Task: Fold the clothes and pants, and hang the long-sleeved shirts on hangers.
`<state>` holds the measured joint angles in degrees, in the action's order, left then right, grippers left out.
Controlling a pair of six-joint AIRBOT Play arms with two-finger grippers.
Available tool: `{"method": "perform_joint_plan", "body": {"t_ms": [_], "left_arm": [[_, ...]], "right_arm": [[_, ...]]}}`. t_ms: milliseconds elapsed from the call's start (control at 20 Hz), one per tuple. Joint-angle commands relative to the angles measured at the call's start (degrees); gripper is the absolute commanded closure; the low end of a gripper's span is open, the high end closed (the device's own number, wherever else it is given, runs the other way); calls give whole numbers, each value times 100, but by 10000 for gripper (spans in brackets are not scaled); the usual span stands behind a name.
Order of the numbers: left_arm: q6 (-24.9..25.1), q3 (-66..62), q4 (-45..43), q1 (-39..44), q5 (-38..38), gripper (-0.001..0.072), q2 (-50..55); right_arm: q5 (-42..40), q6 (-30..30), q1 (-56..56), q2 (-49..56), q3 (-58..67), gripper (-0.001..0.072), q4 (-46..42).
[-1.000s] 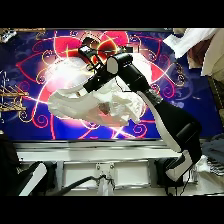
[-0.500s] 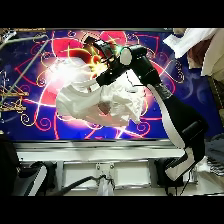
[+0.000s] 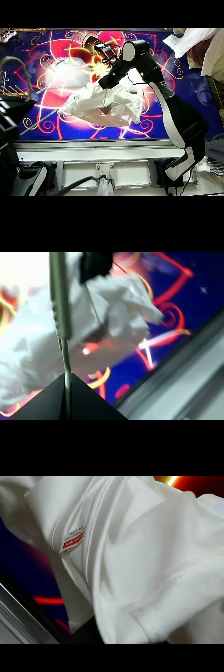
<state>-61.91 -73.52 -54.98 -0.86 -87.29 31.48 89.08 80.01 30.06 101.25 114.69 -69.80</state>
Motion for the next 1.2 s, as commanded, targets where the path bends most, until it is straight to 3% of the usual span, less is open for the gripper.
{"method": "perform_joint_plan", "body": {"t_ms": [0, 150, 350, 700, 850, 1150], "left_arm": [[450, 621, 407, 92, 297, 698, -7], [1204, 905, 815, 94, 1150, 699, 92], [1596, 905, 1204, 254, 1169, 699, 708], [1808, 903, 975, 675, 1751, 698, 1239], [2153, 903, 713, 691, 1878, 699, 1239], [2151, 903, 492, 695, 2347, 699, 1241]], "right_arm": [[306, 7, -2, -7, 142, 692, 101], [428, 9, -2, -7, 142, 692, 101], [457, 7, -2, -7, 142, 692, 101], [448, 7, -2, -7, 142, 691, 98], [407, 7, -2, -7, 142, 691, 98], [297, 7, -2, -7, 142, 691, 98]]}}
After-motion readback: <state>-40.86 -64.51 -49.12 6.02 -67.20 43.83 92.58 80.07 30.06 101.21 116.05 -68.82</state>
